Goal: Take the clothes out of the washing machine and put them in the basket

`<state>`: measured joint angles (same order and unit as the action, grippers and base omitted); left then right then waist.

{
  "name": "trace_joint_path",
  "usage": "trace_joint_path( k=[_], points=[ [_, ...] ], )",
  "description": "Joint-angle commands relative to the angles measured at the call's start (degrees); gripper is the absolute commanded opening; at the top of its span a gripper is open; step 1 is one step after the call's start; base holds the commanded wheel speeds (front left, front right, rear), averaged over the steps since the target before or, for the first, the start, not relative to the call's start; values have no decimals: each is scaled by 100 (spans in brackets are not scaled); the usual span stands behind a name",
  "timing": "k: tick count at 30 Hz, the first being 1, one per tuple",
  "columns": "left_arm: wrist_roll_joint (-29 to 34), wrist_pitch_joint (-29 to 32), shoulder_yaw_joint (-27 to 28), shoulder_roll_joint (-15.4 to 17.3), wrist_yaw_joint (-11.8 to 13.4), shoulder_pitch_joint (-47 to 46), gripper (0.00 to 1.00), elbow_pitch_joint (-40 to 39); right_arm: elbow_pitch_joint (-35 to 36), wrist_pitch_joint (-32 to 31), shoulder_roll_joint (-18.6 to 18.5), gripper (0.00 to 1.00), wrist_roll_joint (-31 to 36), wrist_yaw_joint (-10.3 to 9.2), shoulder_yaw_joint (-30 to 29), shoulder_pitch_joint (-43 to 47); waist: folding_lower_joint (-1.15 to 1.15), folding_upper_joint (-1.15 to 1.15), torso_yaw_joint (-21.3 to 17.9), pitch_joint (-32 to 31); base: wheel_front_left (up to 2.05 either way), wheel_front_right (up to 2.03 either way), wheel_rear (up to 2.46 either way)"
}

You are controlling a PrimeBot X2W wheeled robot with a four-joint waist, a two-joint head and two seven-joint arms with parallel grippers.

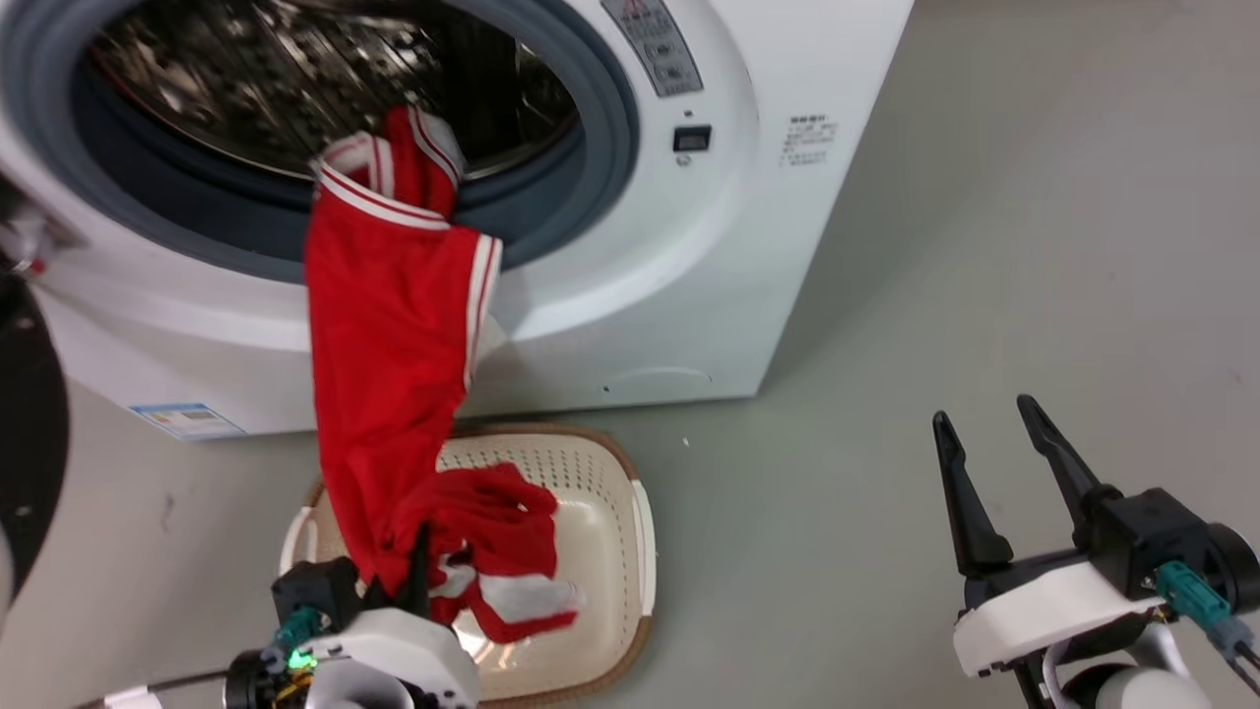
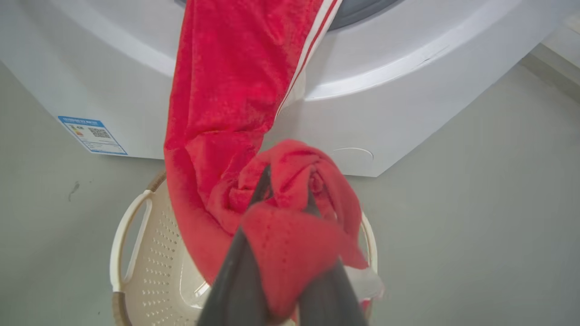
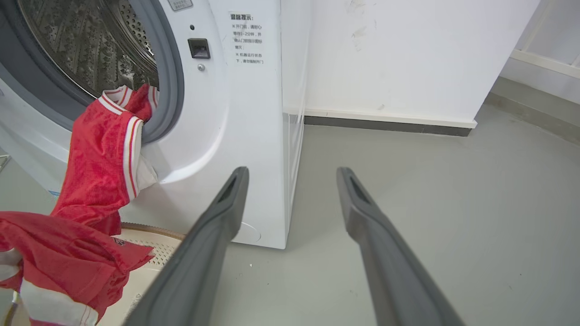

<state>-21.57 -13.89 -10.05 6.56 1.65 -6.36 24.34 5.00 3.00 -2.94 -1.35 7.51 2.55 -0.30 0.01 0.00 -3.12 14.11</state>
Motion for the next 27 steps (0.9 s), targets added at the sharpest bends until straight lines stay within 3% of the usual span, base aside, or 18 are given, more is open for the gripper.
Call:
trace_joint_path(
  k=[1, 6, 27],
  points=[
    [-1, -81, 94, 39, -54, -280, 0, 279, 25, 29, 11, 100, 3, -4, 31, -160, -1, 0, -225, 485, 0, 0, 0],
    [66, -136, 306, 119, -165, -798, 0, 977, 1, 97, 12, 100, -54, -4, 120, -395, -1, 0, -423, 942, 0, 0, 0],
    [559, -131, 1524, 496, -341, -2481, 0, 2399, -134, 469, 12, 100, -190, -4, 404, -1202, -1, 0, -817, 2534, 0, 0, 0]
  ],
)
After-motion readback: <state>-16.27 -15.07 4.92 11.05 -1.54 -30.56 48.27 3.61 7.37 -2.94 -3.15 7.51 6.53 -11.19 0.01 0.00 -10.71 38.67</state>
